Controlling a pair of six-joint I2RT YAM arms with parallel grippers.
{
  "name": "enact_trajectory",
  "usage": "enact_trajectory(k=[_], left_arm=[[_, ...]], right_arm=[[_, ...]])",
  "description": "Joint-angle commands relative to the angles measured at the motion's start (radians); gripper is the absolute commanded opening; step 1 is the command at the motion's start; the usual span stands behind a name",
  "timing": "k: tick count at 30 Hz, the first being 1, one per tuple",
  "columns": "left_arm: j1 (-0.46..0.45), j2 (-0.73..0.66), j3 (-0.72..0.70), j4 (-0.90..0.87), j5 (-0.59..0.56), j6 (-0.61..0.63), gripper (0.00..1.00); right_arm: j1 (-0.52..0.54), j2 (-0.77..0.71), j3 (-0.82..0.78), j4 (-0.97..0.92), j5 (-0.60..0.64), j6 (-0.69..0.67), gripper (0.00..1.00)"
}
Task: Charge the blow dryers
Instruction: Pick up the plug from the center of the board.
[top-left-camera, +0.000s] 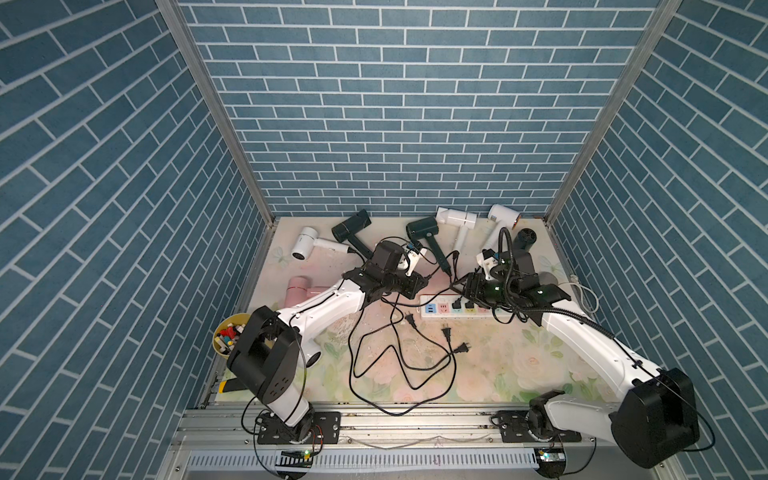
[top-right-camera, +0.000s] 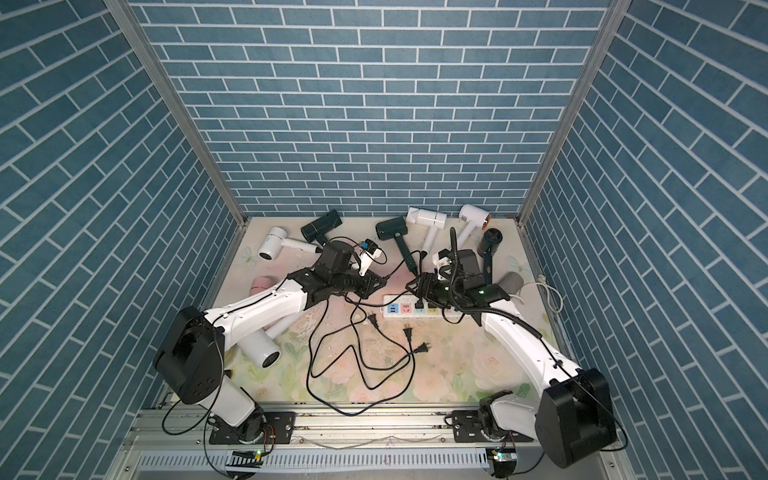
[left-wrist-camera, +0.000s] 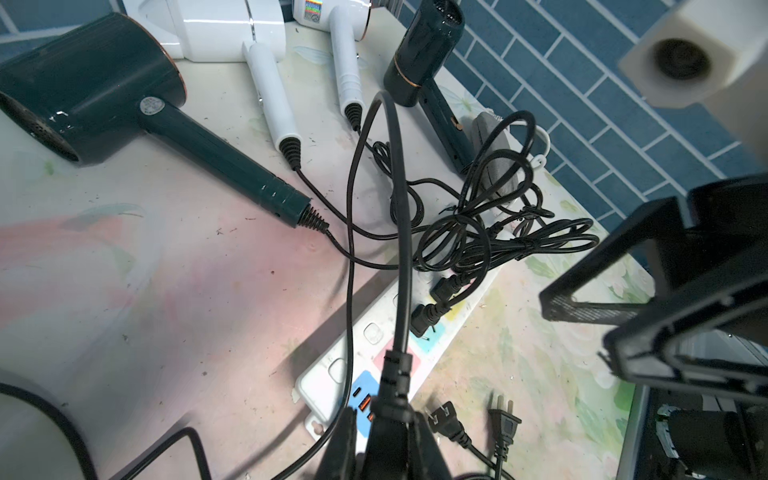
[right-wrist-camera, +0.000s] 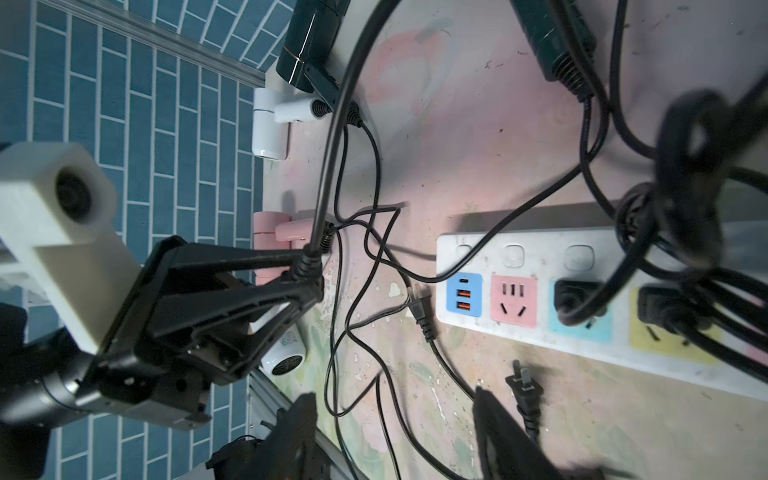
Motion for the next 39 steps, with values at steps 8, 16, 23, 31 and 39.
enact_trajectory(k=[8,16,23,31,39], left_arm=[[-0.047,-0.076,-0.097,0.170,-0.002,0.000,0.17],[-0.060,-0.083,-0.122,0.229,0.025,-0.003,0.20],[-0.077,-0.065,-0.102,0.218,0.033,0.018,0.20],[-0.085,-0.073,-0.101,0.208,0.029,0.030,0.21],[-0.093,-0.071,-0.095,0.205,0.012,0.036,0.22]], right_arm=[[-0.023,0.123,0.095,0.184,-0.181,0.198,0.63],[-0.021,0.174,0.085,0.252,-0.250,0.242,0.50],[-0.006,0.208,0.078,0.285,-0.275,0.255,0.46],[0.015,0.227,0.071,0.308,-0.275,0.259,0.29],[0.039,0.234,0.061,0.338,-0.269,0.259,0.04]])
